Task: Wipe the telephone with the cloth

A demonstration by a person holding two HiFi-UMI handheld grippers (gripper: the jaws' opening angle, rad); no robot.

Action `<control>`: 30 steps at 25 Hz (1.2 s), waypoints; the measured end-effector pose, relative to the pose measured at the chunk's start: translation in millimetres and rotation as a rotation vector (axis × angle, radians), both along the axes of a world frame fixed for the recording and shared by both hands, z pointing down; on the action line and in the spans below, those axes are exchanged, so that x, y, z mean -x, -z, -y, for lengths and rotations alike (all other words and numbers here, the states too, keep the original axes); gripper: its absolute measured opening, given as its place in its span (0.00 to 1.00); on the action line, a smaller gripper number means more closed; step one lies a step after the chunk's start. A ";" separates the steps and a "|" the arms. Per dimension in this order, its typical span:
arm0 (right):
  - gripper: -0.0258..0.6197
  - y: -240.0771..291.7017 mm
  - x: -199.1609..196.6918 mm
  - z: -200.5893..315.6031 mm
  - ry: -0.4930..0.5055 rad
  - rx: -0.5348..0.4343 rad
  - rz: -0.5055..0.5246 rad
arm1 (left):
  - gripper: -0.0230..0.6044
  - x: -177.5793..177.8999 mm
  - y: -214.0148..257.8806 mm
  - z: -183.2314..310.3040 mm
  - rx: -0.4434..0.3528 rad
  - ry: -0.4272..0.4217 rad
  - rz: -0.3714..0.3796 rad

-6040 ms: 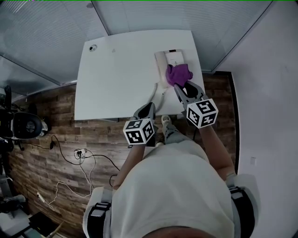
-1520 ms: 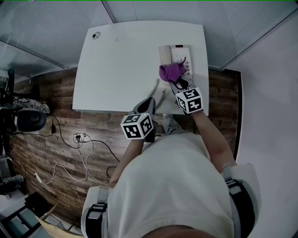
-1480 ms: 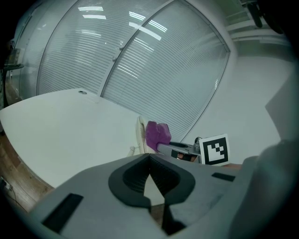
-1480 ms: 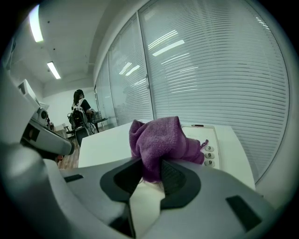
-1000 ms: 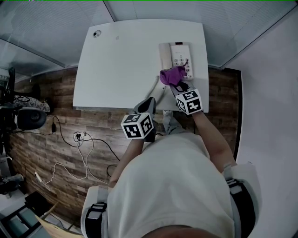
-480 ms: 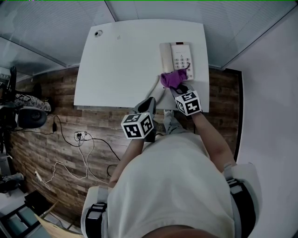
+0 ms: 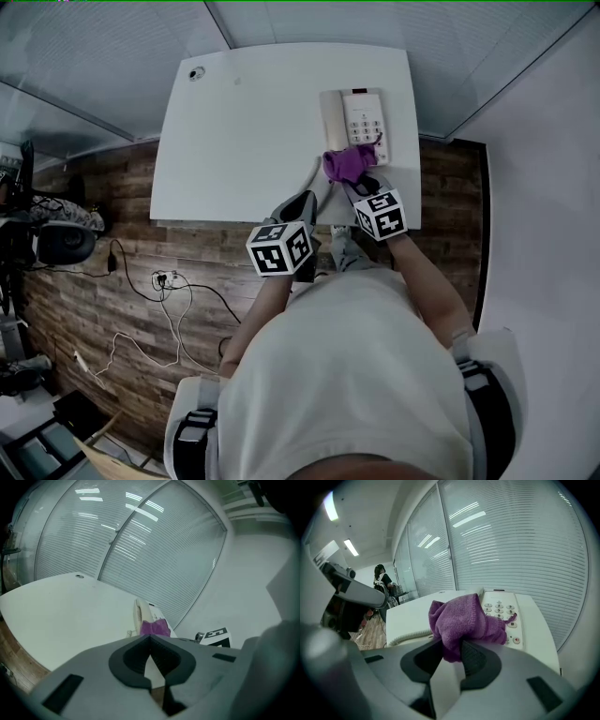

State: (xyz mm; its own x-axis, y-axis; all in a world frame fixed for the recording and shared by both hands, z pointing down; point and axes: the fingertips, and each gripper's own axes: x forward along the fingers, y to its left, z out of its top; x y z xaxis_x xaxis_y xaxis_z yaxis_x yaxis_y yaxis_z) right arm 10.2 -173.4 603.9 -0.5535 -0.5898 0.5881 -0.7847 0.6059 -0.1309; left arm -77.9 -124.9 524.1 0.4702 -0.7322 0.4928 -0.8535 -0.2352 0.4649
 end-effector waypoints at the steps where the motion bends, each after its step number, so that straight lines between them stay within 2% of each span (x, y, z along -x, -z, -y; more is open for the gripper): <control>1: 0.22 1.8 -0.5 -0.4 -0.002 -0.002 0.005 | 0.07 -0.2 0.3 3.5 -0.001 -0.001 0.002; 12: 0.22 55.7 -17.4 16.2 -0.088 -0.095 0.135 | 0.07 -16.1 -3.4 55.4 0.002 -0.023 0.006; 17: 0.22 84.3 -26.0 40.0 -0.128 -0.147 0.171 | 0.07 -28.1 -10.0 78.7 0.011 -0.034 0.040; 26: 0.22 121.2 -35.2 79.1 -0.134 -0.204 0.216 | 0.08 -53.0 -11.1 118.7 0.010 -0.027 0.078; 27: 0.22 122.4 -35.5 83.5 -0.130 -0.207 0.215 | 0.10 -54.8 -11.8 123.2 0.012 -0.024 0.083; 28: 0.22 123.1 -35.9 87.9 -0.125 -0.209 0.214 | 0.21 -56.5 -12.7 127.7 0.014 -0.021 0.088; 30: 0.22 124.2 -36.6 96.3 -0.119 -0.209 0.212 | 0.26 -58.8 -14.5 136.7 0.018 -0.011 0.100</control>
